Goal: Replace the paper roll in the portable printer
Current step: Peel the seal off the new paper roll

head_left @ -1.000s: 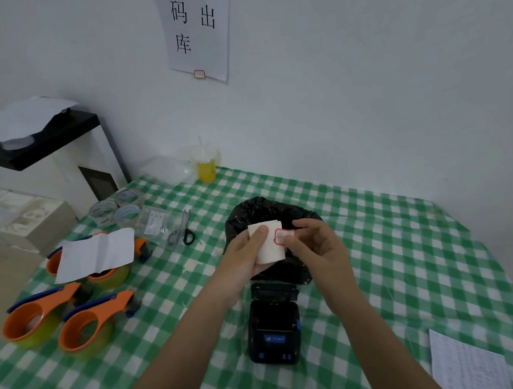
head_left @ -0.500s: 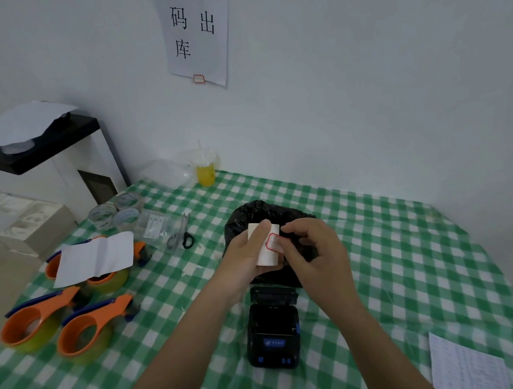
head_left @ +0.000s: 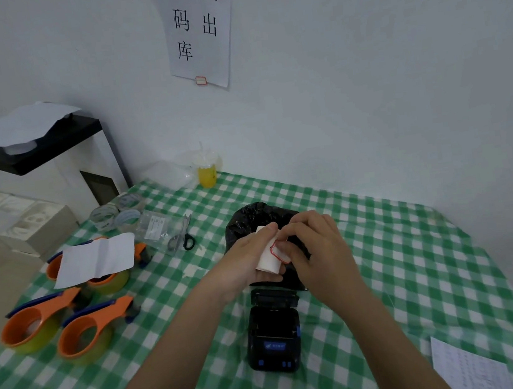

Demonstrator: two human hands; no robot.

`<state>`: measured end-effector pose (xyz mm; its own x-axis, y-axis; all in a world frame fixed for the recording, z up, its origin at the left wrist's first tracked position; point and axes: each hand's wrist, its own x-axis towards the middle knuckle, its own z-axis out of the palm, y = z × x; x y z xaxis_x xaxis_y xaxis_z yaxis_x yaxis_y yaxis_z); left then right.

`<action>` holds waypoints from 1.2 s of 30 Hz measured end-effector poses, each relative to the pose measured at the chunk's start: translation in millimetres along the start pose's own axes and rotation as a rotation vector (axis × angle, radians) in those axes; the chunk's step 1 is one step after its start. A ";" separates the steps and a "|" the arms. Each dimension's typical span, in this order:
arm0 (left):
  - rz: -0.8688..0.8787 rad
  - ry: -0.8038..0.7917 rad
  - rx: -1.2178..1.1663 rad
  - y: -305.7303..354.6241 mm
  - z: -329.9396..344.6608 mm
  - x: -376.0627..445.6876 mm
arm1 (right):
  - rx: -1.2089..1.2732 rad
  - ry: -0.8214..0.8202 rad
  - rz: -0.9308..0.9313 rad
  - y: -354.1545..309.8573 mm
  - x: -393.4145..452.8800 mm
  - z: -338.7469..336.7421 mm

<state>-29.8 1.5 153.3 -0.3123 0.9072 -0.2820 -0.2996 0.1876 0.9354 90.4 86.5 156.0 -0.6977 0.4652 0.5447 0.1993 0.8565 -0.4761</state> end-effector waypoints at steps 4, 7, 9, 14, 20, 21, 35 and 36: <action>-0.025 -0.009 0.015 1.6 3.4 0.2 | -0.003 -0.006 0.003 1.5 -3.3 1.8; -0.035 -0.008 0.005 3.1 5.8 0.3 | 0.024 -0.009 0.030 2.2 -4.9 3.2; -0.040 -0.008 0.007 4.1 6.3 0.6 | 0.035 0.016 0.054 2.3 -6.2 4.3; -0.044 0.001 0.022 5.4 6.5 1.4 | 0.037 0.057 0.057 1.0 -7.8 5.7; -0.053 0.023 0.005 4.4 5.6 1.9 | 0.043 0.092 0.065 0.9 -6.5 5.7; -0.051 0.028 0.010 4.2 5.4 1.9 | 0.035 0.105 0.066 1.0 -6.9 6.4; -0.074 0.047 0.059 2.6 4.8 2.9 | -0.031 0.033 0.091 0.7 -3.8 10.0; -0.079 0.048 0.059 2.8 4.9 3.2 | -0.050 0.056 0.077 0.7 -5.0 10.9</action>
<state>-27.3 6.8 156.0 -0.3330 0.8699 -0.3639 -0.2719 0.2810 0.9204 86.5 82.3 145.4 -0.6397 0.5408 0.5462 0.2859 0.8270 -0.4840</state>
